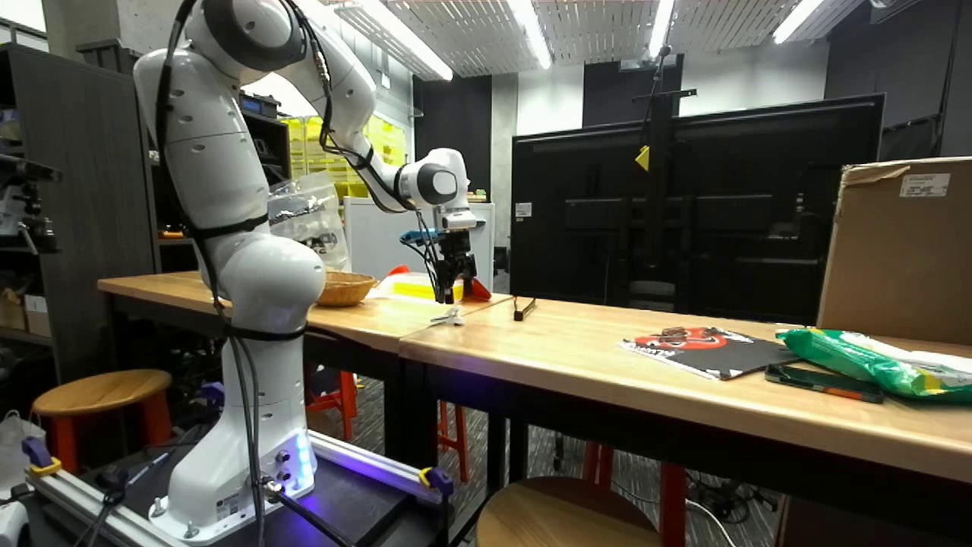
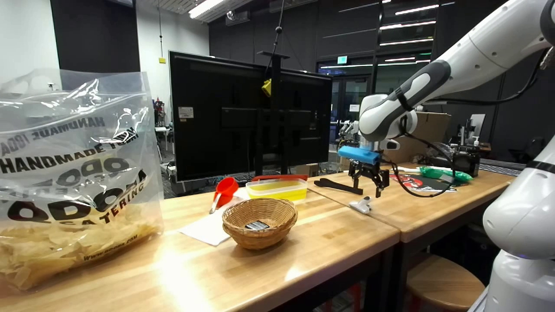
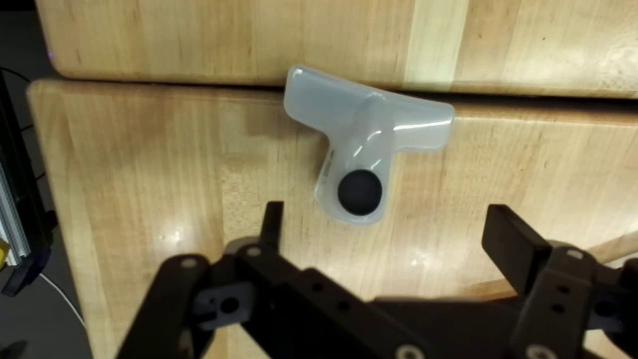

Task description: Move the object to the lunchbox

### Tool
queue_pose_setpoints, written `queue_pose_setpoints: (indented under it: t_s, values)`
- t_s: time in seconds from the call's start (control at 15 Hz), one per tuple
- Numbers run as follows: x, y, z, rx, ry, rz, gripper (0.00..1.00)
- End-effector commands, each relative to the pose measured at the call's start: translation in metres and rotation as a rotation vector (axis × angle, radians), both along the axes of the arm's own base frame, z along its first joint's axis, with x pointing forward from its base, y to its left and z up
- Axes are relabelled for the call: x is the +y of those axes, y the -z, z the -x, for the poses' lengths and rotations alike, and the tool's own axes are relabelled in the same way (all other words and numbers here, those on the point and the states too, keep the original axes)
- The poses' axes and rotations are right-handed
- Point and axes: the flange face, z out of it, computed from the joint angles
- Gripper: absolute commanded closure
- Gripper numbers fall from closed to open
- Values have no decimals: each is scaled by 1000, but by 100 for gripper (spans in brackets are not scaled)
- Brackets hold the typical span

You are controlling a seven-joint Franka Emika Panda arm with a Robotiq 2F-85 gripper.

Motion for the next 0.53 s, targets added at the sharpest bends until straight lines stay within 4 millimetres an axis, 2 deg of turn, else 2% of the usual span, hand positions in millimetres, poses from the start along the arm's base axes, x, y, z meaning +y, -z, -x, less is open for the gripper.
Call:
queue_pose_setpoints:
  t_s: [0.0, 0.47]
  values:
    - [7, 5, -12, -3, -20, -20, 0]
    - [13, 13, -10, 1, -5, -37, 0]
